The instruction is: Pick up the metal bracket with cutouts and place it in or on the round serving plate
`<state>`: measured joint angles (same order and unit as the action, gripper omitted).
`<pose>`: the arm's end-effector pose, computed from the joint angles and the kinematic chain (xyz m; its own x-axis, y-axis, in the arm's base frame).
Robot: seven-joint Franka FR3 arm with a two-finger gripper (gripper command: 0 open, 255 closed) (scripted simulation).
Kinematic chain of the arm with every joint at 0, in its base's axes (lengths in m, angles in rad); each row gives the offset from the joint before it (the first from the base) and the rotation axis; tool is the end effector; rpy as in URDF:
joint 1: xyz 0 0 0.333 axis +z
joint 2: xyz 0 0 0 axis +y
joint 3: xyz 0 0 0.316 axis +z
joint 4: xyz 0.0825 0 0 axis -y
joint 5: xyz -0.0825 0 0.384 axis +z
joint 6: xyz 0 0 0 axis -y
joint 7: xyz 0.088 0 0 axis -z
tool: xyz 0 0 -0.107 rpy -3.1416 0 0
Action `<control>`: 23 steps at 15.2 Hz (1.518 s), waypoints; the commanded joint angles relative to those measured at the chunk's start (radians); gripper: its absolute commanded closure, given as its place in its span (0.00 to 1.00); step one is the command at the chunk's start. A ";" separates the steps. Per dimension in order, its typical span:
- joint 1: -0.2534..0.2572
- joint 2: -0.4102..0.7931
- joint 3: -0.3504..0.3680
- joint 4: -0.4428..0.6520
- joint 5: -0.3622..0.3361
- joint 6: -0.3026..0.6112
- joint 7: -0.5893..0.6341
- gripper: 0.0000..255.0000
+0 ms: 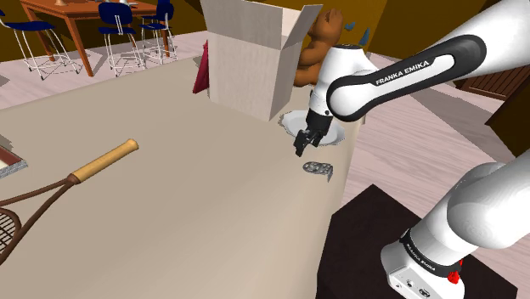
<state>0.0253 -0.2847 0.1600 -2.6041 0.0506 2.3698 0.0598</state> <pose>0.4143 0.0765 0.3546 0.9952 0.0847 0.0482 0.0846 -0.9964 0.0049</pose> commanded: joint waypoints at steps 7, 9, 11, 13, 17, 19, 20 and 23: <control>0.000 0.002 0.001 0.000 0.000 0.002 0.001 1.00; 0.000 0.002 0.001 0.000 0.000 0.002 0.001 1.00; 0.000 0.002 0.001 0.000 0.000 0.002 0.001 1.00; 0.000 0.002 0.001 0.000 0.000 0.002 0.001 1.00; 0.005 0.006 -0.004 -0.002 -0.016 -0.037 -0.051 0.00; 0.013 0.013 -0.013 -0.008 -0.054 -0.112 -0.152 0.00; 0.014 0.015 -0.015 -0.009 -0.065 -0.130 -0.177 0.00; 0.011 0.042 -0.013 -0.030 -0.070 -0.082 -0.173 0.00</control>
<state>0.0378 -0.2555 0.1466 -2.6320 -0.0154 2.2768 -0.1092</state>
